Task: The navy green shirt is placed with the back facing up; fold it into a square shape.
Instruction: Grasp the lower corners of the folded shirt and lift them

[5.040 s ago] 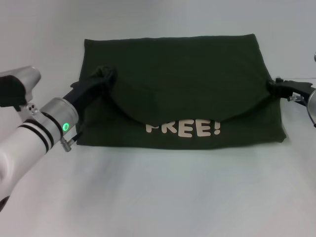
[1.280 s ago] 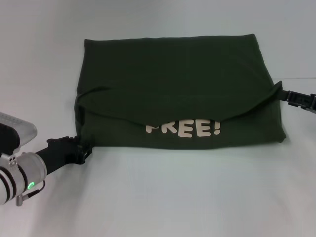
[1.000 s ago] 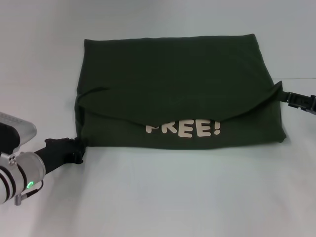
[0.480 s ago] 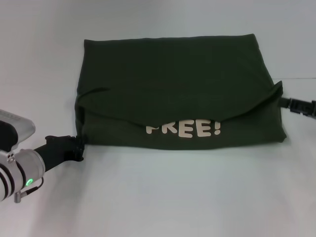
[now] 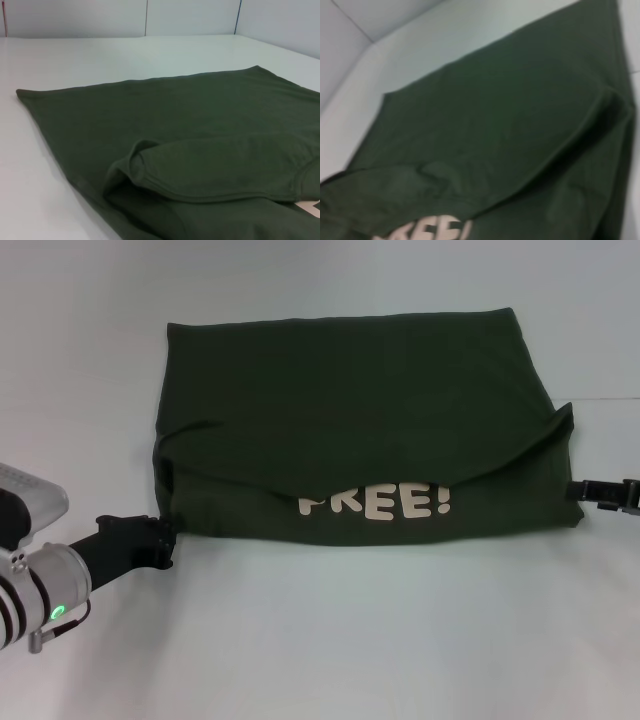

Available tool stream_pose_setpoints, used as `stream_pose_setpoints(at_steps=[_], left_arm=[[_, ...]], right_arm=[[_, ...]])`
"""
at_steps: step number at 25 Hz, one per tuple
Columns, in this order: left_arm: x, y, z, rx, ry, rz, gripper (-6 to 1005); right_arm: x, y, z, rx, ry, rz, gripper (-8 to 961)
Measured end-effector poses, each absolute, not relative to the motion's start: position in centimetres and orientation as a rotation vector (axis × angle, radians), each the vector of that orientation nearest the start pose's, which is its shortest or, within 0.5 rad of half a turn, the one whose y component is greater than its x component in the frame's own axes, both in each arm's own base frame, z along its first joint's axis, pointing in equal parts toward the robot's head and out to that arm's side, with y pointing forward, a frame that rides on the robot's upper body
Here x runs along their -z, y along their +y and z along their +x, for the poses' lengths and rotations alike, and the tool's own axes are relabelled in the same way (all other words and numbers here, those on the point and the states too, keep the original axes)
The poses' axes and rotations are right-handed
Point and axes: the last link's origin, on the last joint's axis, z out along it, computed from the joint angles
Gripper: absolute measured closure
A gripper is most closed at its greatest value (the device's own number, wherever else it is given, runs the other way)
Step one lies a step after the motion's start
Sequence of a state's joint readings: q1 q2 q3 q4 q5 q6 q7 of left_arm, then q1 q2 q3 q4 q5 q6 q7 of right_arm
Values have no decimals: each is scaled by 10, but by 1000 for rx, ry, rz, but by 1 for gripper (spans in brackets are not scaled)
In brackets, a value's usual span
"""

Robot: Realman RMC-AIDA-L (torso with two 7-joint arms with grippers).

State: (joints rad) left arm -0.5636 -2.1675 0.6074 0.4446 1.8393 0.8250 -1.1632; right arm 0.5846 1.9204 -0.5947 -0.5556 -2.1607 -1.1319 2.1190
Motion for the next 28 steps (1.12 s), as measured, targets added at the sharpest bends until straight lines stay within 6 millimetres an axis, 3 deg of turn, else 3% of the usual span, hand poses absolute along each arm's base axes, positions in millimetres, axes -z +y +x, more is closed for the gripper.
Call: stream_pose_setpoints(at_steps=[17, 28], left_arm=[[41, 377, -315, 399, -835, -2146, 988], [40, 378, -315, 400, -839, -2142, 990]], right_arm=[[-30, 399, 332, -392, 1481, -1980, 277], [-30, 399, 334, -400, 1481, -1966, 488]])
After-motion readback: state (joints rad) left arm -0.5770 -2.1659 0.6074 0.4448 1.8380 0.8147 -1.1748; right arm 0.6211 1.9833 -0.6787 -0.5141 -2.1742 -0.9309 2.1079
